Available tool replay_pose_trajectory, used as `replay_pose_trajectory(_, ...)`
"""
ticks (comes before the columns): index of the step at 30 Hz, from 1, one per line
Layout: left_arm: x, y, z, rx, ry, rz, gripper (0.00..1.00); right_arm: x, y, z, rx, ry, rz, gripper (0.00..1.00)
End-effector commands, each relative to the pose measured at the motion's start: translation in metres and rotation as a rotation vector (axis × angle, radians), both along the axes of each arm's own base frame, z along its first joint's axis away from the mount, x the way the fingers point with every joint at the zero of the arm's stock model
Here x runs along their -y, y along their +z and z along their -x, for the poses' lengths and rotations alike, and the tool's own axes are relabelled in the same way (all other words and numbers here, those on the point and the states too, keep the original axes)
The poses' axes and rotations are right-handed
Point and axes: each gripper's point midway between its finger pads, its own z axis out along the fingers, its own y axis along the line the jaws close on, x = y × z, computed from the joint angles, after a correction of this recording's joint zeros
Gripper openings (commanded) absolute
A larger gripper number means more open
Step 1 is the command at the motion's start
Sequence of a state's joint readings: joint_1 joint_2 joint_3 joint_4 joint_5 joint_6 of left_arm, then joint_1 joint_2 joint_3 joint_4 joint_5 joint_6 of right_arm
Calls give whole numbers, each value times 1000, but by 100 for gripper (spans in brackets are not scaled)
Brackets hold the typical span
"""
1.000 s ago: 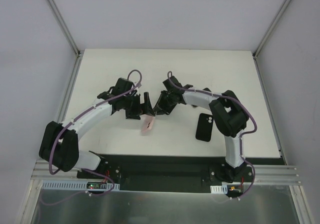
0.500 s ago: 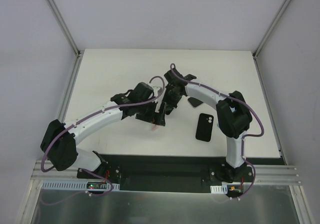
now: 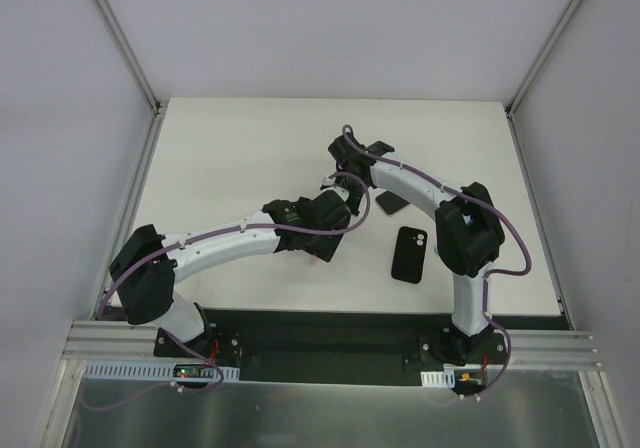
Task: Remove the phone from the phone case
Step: Adjust the phone.
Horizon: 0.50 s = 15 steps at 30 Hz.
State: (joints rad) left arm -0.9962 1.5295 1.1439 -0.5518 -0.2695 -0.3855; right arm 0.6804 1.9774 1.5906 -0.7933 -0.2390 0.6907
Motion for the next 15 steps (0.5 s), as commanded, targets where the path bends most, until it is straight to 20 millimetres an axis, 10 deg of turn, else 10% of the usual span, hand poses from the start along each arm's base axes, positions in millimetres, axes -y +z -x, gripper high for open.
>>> replay_pose_trajectory(1,-6,11,-15,108,10,-91,70,1,34,9,-10,-5,-13,1)
replay_pose_trajectory(15,11,10,-6,114,-35,-91,0,-8,26,9,-34,-4,-26,1)
